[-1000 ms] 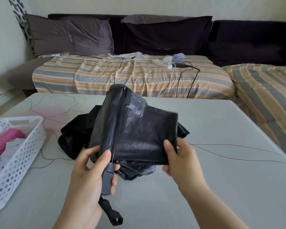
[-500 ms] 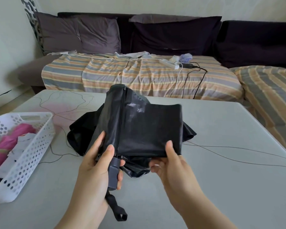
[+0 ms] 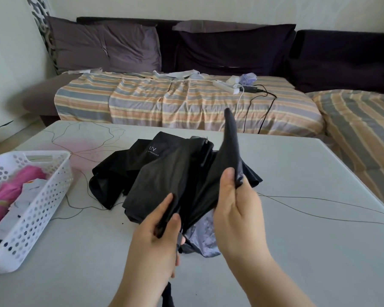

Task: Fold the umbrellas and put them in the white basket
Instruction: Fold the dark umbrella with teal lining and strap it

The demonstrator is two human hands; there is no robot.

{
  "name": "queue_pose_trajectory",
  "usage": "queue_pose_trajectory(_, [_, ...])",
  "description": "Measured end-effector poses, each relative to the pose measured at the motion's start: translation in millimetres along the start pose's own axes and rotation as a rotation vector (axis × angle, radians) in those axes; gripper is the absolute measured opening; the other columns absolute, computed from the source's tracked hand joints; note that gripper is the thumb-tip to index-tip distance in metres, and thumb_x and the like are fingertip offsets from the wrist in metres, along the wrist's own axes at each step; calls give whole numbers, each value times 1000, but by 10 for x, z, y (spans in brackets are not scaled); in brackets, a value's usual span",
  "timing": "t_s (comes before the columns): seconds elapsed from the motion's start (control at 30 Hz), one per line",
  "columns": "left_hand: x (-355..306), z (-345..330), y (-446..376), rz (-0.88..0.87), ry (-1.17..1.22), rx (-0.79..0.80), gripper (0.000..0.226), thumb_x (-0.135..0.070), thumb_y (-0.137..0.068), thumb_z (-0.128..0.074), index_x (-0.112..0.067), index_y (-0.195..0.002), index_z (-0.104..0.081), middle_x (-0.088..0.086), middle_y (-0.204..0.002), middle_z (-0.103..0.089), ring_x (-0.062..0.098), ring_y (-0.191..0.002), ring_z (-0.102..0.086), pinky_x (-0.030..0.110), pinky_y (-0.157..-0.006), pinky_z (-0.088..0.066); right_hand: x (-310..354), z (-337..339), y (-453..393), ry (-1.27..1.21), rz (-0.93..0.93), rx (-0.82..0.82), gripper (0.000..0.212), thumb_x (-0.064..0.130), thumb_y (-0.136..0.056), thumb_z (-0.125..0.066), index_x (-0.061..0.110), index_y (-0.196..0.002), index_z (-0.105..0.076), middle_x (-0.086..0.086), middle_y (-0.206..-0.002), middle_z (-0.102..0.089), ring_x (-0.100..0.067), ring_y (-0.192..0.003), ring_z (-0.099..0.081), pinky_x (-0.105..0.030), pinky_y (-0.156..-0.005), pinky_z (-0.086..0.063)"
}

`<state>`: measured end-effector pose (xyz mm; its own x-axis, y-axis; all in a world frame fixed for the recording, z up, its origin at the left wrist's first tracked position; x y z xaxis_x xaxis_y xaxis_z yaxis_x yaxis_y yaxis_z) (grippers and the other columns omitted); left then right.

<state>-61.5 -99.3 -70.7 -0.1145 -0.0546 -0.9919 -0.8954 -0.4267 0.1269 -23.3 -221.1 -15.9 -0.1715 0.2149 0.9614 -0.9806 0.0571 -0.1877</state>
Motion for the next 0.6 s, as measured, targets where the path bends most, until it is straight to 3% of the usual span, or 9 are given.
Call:
queue_pose_trajectory(0.07, [51,-51,32,-8,-103,15,38,-18,-92,-54,-52,-110,-58,2,-50,-57,18,-38,-44,22,-35,-34,35,-88,-27,45,40,54,32,38,-99,-30,27,-69,-32,11,-42,-39,-7,-42,-34,-18,-45,-29])
queue_pose_trajectory(0.13, [71,-92,66,-20,-204,56,33,-17,-89,-51,-38,-109,-65,-6,-43,-53,10,-34,-45,19,-38,-33,40,-206,-51,90,66,144,22,39,-100,-29,33,-79,-25,13,-42,-42,-6,-41,-36,-18,-44,-29])
queue_pose_trajectory(0.23, [41,-105,99,-29,-336,128,20,-10,-85,-45,-19,-73,-60,-7,-38,-51,4,-31,-44,25,-40,-32,20,-339,-88,161,110,274,10,39,-102,-27,33,-98,-34,15,-42,-44,-6,-40,-36,-21,-48,-28])
queue_pose_trajectory(0.3, [-7,-87,116,-34,-391,142,30,-8,-83,-46,-23,-58,-52,-5,-37,-51,5,-31,-42,26,-42,-33,14,-371,-119,193,131,319,14,38,-102,-27,30,-104,-38,12,-42,-44,-6,-40,-35,-23,-50,-28])
queue_pose_trajectory(0.37, [-49,-85,129,-46,-417,161,28,-12,-83,-50,-25,-59,-50,-6,-37,-52,4,-31,-43,20,-41,-34,-10,-397,-152,247,165,338,33,38,-103,-27,19,-120,-46,7,-47,-40,-8,-45,-34,-26,-52,-29])
queue_pose_trajectory(0.43, [-71,-81,121,-65,-436,171,23,-14,-81,-56,-27,-63,-52,-9,-38,-53,2,-33,-46,14,-39,-32,-38,-411,-159,277,187,390,46,39,-103,-26,24,-145,-33,7,-56,-40,-10,-52,-37,-27,-55,-31])
queue_pose_trajectory(0.5, [-57,-49,84,-93,-423,147,26,-13,-78,-59,-28,-57,-55,-7,-38,-54,3,-33,-46,15,-38,-30,-39,-425,-110,224,192,557,52,42,-102,-28,28,-152,-21,4,-70,-56,-10,-66,-50,-26,-65,-40])
queue_pose_trajectory(0.57, [-49,-10,63,-92,-395,131,26,-16,-80,-57,-22,-55,-57,-3,-39,-53,7,-32,-42,17,-37,-31,-24,-414,-54,137,188,734,52,44,-100,-35,26,-149,-33,6,-109,-68,-3,-100,-58,-20,-93,-43])
queue_pose_trajectory(0.6, [-38,7,55,-81,-359,138,26,-18,-83,-57,-19,-57,-59,0,-40,-52,12,-33,-41,19,-35,-31,-20,-375,-75,91,198,734,47,43,-100,-41,24,-142,-45,7,-120,-66,0,-109,-57,-20,-100,-42])
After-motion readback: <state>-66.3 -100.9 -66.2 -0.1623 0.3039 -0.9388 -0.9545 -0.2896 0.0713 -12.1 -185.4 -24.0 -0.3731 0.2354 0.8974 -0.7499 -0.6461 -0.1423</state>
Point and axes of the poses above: each hand's wrist, its own y-axis away from the middle knuckle, its own z-axis out of the back of the hand, x = y × z, the point moved 3 cm from there along -y, towards the middle knuckle
